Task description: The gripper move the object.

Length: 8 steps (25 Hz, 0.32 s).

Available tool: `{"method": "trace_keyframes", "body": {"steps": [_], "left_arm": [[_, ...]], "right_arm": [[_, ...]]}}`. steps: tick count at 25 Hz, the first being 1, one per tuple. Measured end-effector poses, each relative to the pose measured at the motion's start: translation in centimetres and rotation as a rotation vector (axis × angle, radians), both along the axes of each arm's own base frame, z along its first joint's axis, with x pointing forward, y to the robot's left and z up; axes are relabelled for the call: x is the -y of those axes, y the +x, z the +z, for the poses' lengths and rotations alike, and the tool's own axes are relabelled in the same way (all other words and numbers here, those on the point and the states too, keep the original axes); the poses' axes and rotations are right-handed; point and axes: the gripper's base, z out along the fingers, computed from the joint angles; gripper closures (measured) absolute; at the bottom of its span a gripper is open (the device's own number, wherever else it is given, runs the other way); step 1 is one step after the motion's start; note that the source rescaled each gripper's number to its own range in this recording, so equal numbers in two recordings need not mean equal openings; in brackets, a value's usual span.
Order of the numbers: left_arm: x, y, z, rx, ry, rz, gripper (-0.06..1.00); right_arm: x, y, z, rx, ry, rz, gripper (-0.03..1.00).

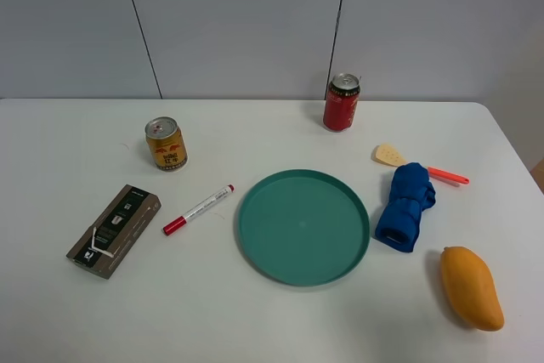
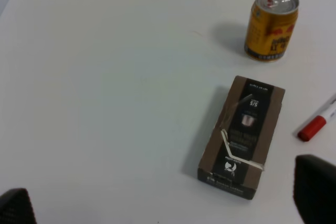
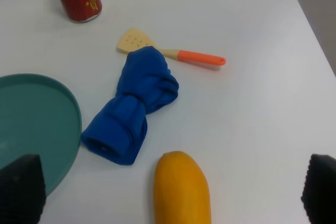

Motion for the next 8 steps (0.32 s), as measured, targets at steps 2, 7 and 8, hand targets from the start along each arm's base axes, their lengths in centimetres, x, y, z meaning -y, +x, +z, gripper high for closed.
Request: {"method": "trace_keyframes", "body": {"steps": [2, 7, 8], "left_arm": [[0.00, 0.00, 0.00, 0.000, 0.000, 0.000, -0.06], [0.00, 0.00, 0.00, 0.000, 0.000, 0.000, -0.06], [-0.01, 0.00, 0.00, 0.000, 0.001, 0.001, -0.06]], "right_arm": [[0.00, 0.00, 0.00, 0.000, 0.000, 0.000, -0.03], [0.00, 0.00, 0.00, 0.000, 0.000, 0.000, -0.03], [0.00, 0.00, 0.00, 0.000, 0.000, 0.000, -0.03]]}}
